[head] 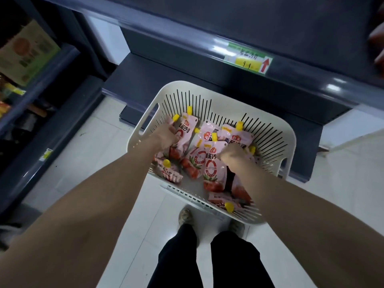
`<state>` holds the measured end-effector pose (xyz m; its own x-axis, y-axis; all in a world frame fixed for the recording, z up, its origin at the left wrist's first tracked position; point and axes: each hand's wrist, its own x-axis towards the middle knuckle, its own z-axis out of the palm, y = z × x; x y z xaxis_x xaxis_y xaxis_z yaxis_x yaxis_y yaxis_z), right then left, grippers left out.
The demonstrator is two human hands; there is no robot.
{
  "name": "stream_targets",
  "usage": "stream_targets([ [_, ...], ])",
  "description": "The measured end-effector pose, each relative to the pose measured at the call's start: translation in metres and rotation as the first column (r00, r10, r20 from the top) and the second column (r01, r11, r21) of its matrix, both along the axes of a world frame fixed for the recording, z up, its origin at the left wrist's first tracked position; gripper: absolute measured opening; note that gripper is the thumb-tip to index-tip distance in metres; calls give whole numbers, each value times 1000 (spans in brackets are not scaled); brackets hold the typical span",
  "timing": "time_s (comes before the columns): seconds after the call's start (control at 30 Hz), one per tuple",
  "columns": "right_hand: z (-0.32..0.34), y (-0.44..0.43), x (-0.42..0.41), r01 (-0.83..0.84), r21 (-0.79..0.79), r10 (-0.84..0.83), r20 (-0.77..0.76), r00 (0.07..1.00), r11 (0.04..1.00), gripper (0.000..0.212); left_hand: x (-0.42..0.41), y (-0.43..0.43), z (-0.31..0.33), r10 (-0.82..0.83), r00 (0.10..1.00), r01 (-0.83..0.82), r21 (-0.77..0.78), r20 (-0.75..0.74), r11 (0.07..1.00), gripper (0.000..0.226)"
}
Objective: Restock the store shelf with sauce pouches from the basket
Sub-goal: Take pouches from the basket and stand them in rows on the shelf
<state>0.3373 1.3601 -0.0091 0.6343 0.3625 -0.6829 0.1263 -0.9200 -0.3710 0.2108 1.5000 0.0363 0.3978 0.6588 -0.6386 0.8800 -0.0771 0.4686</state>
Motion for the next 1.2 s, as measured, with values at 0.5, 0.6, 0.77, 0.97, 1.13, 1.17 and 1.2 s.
stream_targets([
  [0.5, 49, -2, 29, 86, 458, -121, 49, 991, 885, 26, 39, 17, -49, 4, 1000, -5, -32, -31, 999, 71],
  [0.6, 62, -1, 34, 54, 521, -115, 85, 990, 852, 26, 44, 10, -53, 23, 999, -25, -68, -24, 997, 90],
  [0.77, 66, -6, 36, 35, 581, -116, 104, 988, 813, 23, 51, 7, -51, -19, 1000, 18, -102, -11, 995, 57],
  [0.97, 82, -7, 34, 75, 643, -191, 114, 975, 762, 18, 45, 10, -41, -61, 996, 70, -150, 62, 986, 49],
  [1.13, 111, -2, 30, 68, 712, -226, 129, 966, 698, 13, 34, 14, -11, -62, 983, 89, -157, 171, 984, 41],
  [1.17, 120, -1, 29, 64, 727, -236, 138, 962, 684, 14, 31, 16, -3, -43, 979, 78, -170, 199, 982, 41],
  [1.2, 128, 0, 29, 59, 738, -250, 151, 956, 672, 14, 30, 16, 7, -29, 976, 69, -181, 215, 981, 40],
])
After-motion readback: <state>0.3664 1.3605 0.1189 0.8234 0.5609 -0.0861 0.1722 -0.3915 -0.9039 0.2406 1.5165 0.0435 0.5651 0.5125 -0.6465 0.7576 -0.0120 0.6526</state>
